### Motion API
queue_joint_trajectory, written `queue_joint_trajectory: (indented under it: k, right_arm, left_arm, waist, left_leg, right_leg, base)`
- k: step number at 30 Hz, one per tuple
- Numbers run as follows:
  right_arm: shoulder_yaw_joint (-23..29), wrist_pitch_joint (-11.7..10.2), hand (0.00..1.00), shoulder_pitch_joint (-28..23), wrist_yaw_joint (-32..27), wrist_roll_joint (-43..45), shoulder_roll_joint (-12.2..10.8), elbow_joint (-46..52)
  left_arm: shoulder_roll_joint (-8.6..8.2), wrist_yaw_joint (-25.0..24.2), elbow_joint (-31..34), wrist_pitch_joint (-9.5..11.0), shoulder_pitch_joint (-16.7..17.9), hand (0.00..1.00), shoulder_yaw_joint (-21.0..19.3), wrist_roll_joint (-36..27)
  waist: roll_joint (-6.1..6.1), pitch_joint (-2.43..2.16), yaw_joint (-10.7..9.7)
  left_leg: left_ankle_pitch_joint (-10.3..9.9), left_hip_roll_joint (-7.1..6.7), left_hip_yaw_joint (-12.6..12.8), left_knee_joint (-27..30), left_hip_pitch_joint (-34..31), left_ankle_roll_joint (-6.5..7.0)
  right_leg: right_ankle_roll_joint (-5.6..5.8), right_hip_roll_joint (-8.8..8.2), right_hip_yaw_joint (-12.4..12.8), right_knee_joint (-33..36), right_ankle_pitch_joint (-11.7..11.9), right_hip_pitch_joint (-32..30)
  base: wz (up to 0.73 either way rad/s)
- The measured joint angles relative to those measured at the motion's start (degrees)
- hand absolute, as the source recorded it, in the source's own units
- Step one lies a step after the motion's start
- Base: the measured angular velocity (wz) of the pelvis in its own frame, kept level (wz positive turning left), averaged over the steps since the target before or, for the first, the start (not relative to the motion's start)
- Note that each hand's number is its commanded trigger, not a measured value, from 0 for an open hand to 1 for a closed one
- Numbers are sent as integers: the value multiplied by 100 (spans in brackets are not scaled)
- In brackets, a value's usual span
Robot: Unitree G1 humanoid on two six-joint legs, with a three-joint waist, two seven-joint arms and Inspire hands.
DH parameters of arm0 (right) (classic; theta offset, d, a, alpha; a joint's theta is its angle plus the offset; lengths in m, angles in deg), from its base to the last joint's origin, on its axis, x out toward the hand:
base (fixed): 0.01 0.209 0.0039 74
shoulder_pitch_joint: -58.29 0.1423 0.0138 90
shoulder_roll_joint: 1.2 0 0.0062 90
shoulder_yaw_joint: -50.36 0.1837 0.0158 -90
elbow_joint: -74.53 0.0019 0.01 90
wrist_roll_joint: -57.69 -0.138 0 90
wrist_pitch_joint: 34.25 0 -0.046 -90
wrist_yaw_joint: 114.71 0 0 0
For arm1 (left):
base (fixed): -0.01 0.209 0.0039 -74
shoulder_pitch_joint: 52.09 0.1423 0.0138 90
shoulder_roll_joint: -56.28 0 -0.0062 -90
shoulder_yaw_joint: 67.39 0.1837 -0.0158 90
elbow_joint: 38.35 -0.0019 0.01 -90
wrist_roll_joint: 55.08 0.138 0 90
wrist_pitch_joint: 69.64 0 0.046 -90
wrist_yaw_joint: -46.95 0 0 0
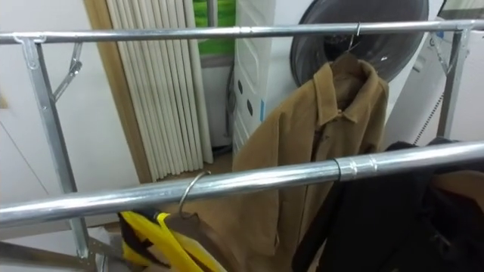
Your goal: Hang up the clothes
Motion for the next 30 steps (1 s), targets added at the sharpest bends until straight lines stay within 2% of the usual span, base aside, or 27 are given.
queue_joint_trajectory:
  k: [9, 13, 16, 20, 30]
  right_arm:
    - [248, 175, 0, 141, 7, -382, -14, -770]
    - [292, 307, 0, 187, 3, -560, -10, -903]
    - [293, 363, 0, 205, -37, -571, -9, -905]
    - [250, 533, 0, 333, -105, -567, -13, -964]
    - [82, 602, 0, 513, -165, -550, 6, -1123]
  left_arm:
    - [-30, -73, -127, -77, -123, 0, 18, 26]
    - [-31, -173, -127, -149, -158, 0, 70, 29]
    - [-49, -204, -126, -207, -169, 0, 90, 27]
    - [-64, -283, -126, -247, -171, 0, 103, 25]
    - [-64, -299, -113, -289, -204, 0, 136, 11]
  waist:
    - [24, 1, -37]
    - [84, -10, -31]
    - [117, -14, -23]
    - [97, -8, -21]
    - [81, -1, 0]
  left_leg:
    - [17, -54, -171, -60, 53, 49]
    - [10, -46, -230, -119, 67, 58]
    - [13, -44, -231, -109, 57, 61]
    - [14, -46, -253, -56, 48, 64]
    - [14, -46, -317, -46, 60, 64]
  right_leg:
    - [73, -51, -167, -242, 54, 216]
    - [77, -53, -290, -326, 67, 284]
    - [77, -52, -295, -321, 67, 313]
    - [82, -55, -279, -405, 59, 301]
    - [82, -55, -300, -397, 59, 334]
  base:
    - [11]
    - [10]
    - [0]
    - [-1]
    - [0]
